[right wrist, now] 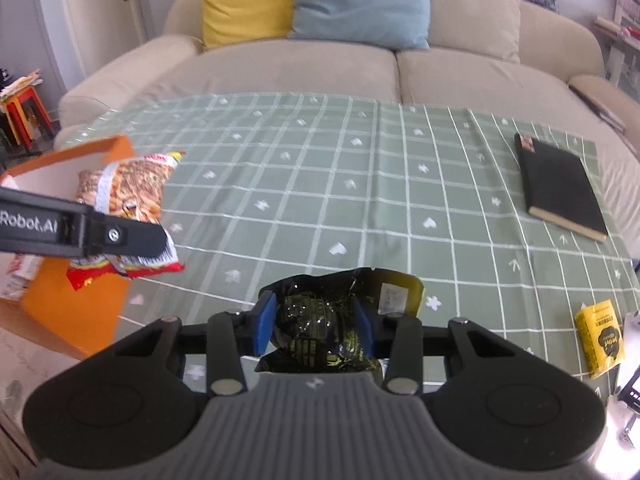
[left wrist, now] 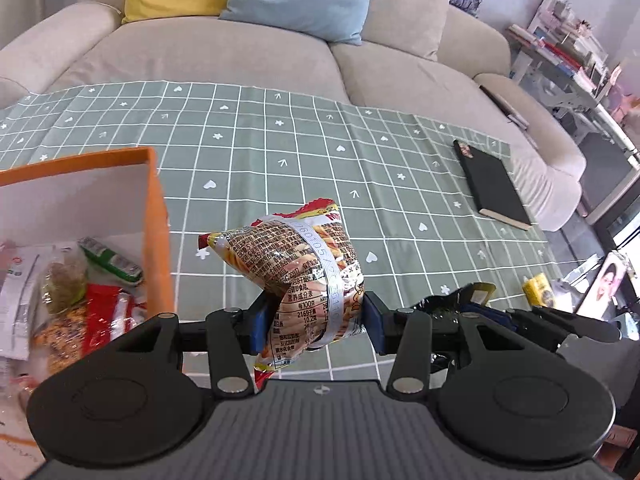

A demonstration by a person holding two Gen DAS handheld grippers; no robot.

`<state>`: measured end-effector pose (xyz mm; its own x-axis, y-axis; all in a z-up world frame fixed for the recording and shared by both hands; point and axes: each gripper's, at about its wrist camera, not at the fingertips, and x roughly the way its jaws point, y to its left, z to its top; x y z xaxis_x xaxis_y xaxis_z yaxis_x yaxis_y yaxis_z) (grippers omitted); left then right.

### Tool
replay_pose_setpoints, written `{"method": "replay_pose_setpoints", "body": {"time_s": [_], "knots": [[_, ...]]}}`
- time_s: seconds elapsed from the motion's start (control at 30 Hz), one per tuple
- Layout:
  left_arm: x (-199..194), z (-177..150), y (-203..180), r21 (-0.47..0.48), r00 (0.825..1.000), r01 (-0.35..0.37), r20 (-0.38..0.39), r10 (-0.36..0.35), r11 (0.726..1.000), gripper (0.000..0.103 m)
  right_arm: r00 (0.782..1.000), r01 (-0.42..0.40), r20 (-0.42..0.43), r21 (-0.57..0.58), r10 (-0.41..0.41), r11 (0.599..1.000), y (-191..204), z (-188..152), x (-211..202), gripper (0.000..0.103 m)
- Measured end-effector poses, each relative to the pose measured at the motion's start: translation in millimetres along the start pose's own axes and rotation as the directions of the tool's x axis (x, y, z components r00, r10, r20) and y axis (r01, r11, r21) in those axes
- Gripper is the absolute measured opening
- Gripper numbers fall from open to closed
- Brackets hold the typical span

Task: Organize snacks
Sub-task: 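Carry the peanut bag and dark pack over the orange box, then lower both packs into the box and open both tools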

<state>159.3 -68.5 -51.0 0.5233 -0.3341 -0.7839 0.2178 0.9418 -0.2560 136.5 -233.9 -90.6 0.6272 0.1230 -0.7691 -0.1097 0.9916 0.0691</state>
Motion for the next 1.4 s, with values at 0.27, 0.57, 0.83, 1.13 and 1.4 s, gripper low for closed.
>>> {"method": "replay_pose_setpoints", "body": {"time_s": [0.27, 0.57, 0.83, 1.13, 1.4], "knots": [[-46.8, -1.9, 36.6, -0.037, 0.998, 0.012, 0.062, -0.009, 0.999, 0.053, 0.993, -0.103, 0.054, -0.035, 0.105, 0.994, 47.4, 16.3, -28.7, 0.033], [-87.6, -4.0, 103.6, -0.135, 0.989, -0.056, 0.13, 0.074, 0.989, 0.053, 0.969, -0.217, 0.094, -0.119, 0.228, 0.969, 108.0, 38.9, -33.0, 0.031], [-101.8, -2.6, 170.5, -0.225, 0.976, -0.151, 0.117, 0.181, 0.963, 0.053, 0.941, -0.321, 0.053, -0.177, 0.335, 0.93, 167.2, 63.3, -15.1, 0.03], [-70.2, -2.9, 206.7, -0.161, 0.981, -0.192, -0.042, 0.188, 0.968, 0.053, 0.945, -0.322, -0.076, -0.366, 0.317, 0.873, 249.1, 72.8, 34.7, 0.0], [-52.0, -20.0, 220.2, -0.169, 0.974, -0.21, -0.122, 0.191, 0.963, 0.053, 0.956, -0.293, -0.1, -0.395, 0.277, 0.871, 257.7, 71.9, 48.4, 0.0]]}}
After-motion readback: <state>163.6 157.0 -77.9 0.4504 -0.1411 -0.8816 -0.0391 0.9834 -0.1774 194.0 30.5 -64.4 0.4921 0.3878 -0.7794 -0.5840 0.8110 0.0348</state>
